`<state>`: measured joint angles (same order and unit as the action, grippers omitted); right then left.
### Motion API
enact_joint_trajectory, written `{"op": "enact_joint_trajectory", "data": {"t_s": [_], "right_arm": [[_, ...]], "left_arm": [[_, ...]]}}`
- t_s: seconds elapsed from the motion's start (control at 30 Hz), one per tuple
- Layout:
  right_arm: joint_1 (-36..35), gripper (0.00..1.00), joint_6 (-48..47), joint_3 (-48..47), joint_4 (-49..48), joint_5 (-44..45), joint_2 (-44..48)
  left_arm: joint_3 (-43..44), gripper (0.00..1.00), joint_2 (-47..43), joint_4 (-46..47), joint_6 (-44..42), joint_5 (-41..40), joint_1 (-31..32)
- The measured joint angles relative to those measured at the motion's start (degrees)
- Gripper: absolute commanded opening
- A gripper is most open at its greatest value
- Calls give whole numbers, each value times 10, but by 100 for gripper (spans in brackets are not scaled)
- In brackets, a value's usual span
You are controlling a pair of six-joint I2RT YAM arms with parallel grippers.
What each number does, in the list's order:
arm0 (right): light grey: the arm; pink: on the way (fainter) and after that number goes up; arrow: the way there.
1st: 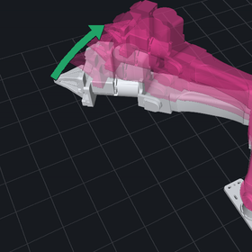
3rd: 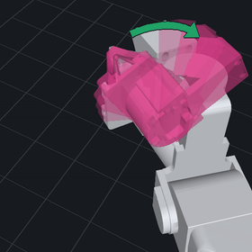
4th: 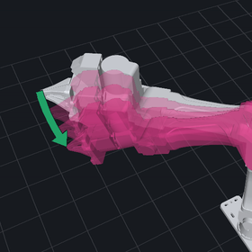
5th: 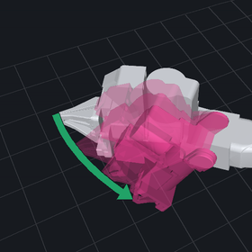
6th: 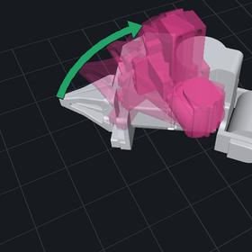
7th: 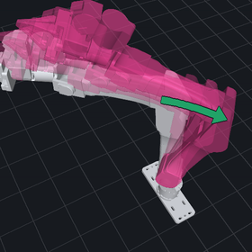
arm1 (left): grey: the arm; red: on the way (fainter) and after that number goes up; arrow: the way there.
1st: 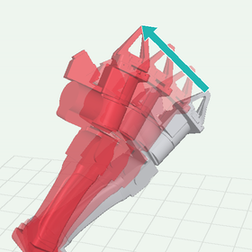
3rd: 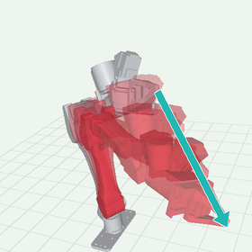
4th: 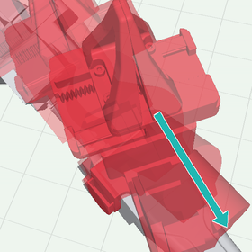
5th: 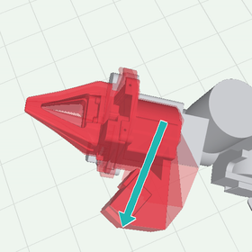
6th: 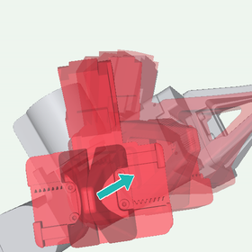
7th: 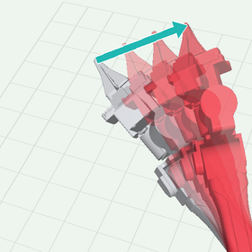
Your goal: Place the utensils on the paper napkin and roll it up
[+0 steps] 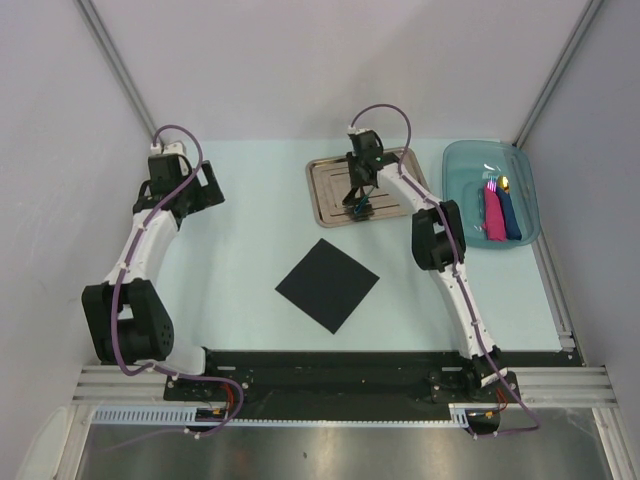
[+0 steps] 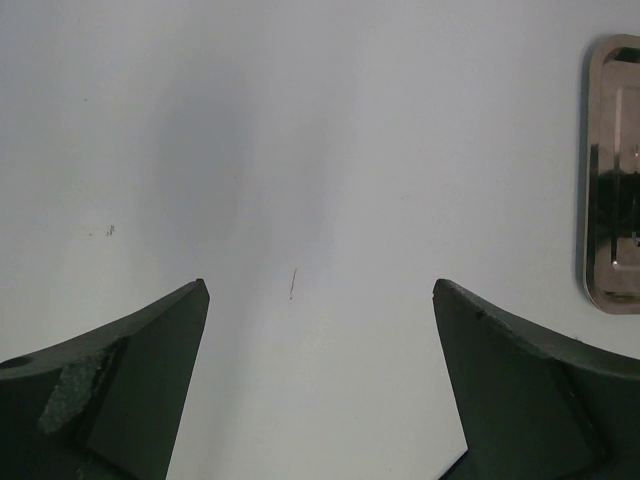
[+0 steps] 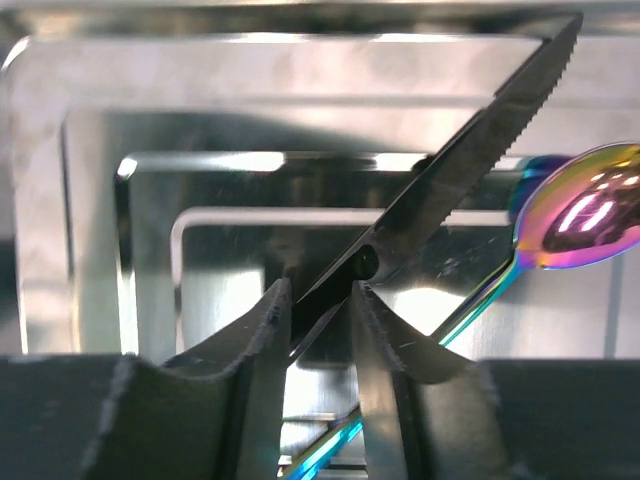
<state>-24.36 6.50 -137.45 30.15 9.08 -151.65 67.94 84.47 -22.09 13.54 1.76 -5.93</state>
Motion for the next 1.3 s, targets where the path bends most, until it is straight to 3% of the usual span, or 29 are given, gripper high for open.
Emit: {"op": "enact_joint_trajectory", "data": {"t_s": [0.3, 0.4, 0.47, 0.7, 0.9, 1.07, 1.3], "right_arm": [[43, 18, -12, 13, 66, -138, 24], [54, 23, -24, 20, 84, -169, 31], [61, 34, -32, 25, 94, -177, 35], [59, 44, -26, 19, 110, -145, 37], [35, 45, -2, 19, 112, -85, 37], [21, 42, 22, 19, 112, -46, 36], [24, 27, 56, 18, 112, -9, 31]], "left_arm": [[0, 100, 0, -5, 0, 9, -1], [0, 100, 0, -9, 0, 13, -1], [0, 100, 0, -10, 0, 15, -1], [0, 100, 0, -11, 0, 17, -1], [0, 100, 0, -12, 1, 17, -1], [0, 100, 0, -11, 2, 17, -1], [0, 100, 0, -12, 5, 17, -1]]}}
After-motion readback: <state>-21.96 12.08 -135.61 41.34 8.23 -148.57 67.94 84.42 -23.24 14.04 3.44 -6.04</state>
